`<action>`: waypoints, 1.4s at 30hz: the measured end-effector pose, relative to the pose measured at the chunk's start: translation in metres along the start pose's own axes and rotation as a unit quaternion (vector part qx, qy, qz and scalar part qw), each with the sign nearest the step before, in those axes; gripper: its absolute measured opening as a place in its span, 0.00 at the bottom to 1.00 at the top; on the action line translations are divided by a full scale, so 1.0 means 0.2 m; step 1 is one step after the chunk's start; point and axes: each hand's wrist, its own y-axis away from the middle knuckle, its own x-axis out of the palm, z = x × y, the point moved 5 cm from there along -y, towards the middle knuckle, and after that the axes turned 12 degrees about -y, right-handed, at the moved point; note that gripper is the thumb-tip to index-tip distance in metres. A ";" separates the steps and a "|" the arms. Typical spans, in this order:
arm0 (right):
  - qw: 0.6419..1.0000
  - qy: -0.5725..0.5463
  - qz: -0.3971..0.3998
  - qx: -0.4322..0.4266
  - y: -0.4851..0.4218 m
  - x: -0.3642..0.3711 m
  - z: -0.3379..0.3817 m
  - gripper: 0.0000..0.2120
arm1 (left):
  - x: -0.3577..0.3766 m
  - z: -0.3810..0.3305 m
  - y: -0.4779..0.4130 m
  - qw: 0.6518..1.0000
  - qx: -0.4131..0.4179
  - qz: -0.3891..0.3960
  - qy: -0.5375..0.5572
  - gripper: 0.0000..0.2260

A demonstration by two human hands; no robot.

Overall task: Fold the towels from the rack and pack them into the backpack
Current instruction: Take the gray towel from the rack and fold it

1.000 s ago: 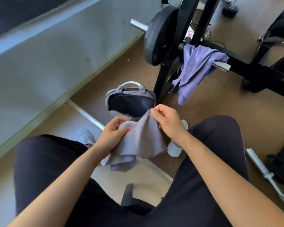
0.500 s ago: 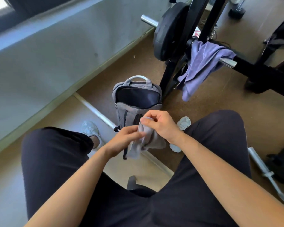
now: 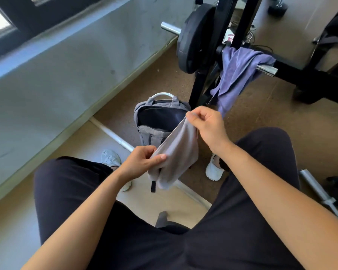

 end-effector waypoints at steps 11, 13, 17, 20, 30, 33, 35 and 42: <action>0.975 0.201 -0.049 0.085 -0.09 -0.31 -0.32 0.15 | -0.31 0.29 0.03 0.932 -0.237 -0.158 -0.225 0.17; 0.968 0.239 -0.025 0.077 -0.10 -0.31 -0.33 0.16 | -0.32 0.30 0.03 0.929 -0.248 -0.205 -0.183 0.16; 0.972 0.194 0.000 0.132 -0.09 -0.29 -0.37 0.10 | -0.26 0.29 0.01 0.951 -0.240 -0.191 -0.033 0.16; 0.980 0.139 0.047 0.136 -0.07 -0.20 -0.34 0.07 | -0.20 0.20 0.01 0.968 -0.174 -0.172 0.049 0.15; 0.918 0.190 0.326 0.125 0.20 0.27 -0.34 0.06 | 0.03 -0.07 0.00 0.994 -0.017 -0.045 0.103 0.08; 0.943 0.202 0.238 0.114 0.14 0.21 -0.32 0.06 | 0.00 -0.03 -0.01 0.995 -0.026 -0.052 0.085 0.08; 0.964 0.188 0.150 0.112 0.08 0.13 -0.30 0.07 | -0.02 0.02 -0.01 0.993 -0.052 -0.066 0.085 0.08; 0.980 0.110 -0.007 0.167 0.00 -0.12 -0.31 0.09 | -0.06 0.09 -0.03 0.992 -0.060 -0.105 0.020 0.13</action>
